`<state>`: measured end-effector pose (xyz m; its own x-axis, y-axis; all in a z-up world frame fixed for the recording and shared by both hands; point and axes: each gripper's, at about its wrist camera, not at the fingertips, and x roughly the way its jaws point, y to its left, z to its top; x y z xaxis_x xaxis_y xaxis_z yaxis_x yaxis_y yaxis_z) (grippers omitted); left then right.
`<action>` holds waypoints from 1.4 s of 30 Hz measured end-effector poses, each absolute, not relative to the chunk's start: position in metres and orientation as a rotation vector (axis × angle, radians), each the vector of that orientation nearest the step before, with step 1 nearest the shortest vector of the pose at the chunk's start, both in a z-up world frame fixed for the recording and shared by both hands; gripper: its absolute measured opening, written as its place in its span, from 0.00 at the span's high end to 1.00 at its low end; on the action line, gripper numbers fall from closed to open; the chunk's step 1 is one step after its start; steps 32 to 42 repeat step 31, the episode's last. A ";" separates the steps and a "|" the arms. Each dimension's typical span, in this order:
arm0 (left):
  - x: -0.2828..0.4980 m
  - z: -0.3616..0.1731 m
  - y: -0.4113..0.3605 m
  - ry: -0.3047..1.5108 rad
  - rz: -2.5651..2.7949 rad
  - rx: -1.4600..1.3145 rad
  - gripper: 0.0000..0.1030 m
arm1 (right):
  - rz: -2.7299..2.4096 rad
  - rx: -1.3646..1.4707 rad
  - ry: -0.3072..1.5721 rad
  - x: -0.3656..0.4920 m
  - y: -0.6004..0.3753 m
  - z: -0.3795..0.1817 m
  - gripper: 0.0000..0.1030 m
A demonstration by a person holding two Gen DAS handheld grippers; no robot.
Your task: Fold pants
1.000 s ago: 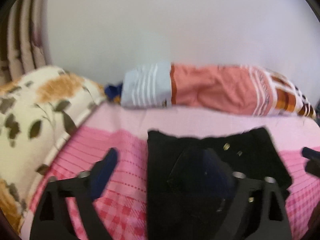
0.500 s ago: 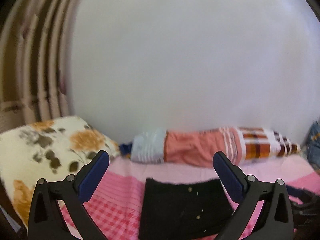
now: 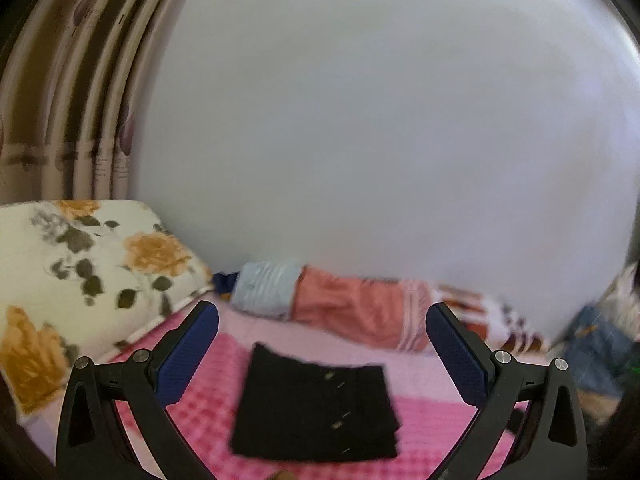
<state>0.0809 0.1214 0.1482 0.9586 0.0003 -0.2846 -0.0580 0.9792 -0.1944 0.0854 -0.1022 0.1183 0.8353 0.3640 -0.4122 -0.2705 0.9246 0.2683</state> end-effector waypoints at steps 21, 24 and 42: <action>0.080 0.082 0.084 0.480 0.060 -0.027 0.00 | 0.257 0.117 0.567 0.076 -0.076 0.084 0.00; 0.078 0.074 0.080 0.465 0.088 -0.008 0.00 | 0.254 0.122 0.571 0.077 -0.078 0.083 0.00; 0.078 0.070 0.085 0.471 0.073 -0.055 0.00 | 0.243 0.126 0.595 0.081 -0.080 0.075 0.00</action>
